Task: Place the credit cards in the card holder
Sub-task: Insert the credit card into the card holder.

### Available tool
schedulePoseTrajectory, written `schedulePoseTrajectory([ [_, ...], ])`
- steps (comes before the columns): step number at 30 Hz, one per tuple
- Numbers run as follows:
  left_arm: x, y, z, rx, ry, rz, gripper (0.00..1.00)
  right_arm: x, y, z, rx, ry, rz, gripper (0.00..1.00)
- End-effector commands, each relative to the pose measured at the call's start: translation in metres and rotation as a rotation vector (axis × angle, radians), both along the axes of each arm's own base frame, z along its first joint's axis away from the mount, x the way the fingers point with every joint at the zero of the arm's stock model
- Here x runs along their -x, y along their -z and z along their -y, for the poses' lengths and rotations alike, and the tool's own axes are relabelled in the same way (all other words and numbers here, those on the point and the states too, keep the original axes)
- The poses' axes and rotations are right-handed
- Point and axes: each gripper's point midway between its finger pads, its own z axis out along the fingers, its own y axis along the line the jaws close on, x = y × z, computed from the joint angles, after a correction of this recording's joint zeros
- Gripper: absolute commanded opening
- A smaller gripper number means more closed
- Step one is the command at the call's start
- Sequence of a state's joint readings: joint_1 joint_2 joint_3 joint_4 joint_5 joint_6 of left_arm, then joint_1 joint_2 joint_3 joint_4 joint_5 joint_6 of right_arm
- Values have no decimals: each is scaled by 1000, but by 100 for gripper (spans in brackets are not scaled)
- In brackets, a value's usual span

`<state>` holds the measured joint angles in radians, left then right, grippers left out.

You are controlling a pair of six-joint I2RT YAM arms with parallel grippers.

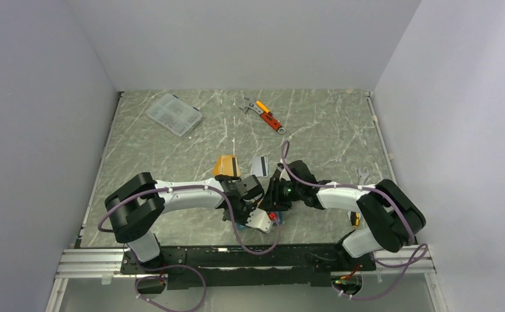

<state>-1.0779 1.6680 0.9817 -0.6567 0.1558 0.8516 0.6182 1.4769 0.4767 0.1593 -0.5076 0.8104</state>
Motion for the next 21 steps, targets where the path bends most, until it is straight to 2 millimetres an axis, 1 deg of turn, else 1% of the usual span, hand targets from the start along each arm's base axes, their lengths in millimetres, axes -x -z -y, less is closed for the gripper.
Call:
schedulePoseTrajectory([
  [1,11,22,-9,-22,6,-61,0,14,20,38,225,15,-41,41],
  [4,10,22,-9,-21,4,-61,0,14,12,40,224,16,-14,40],
  [6,10,22,-9,-23,3,-62,0,12,10,39,219,27,-4,35],
  [8,10,22,-9,-24,3,-62,0,8,10,38,220,32,0,25],
  [11,9,20,-7,-18,3,-59,0,4,13,34,235,40,2,2],
  [12,9,20,-7,-18,3,-57,0,3,13,31,239,35,2,0],
  [16,8,20,-5,-13,1,-54,0,1,13,19,248,19,11,0],
  [21,7,20,-6,-10,5,-46,0,3,11,8,254,-2,27,0],
])
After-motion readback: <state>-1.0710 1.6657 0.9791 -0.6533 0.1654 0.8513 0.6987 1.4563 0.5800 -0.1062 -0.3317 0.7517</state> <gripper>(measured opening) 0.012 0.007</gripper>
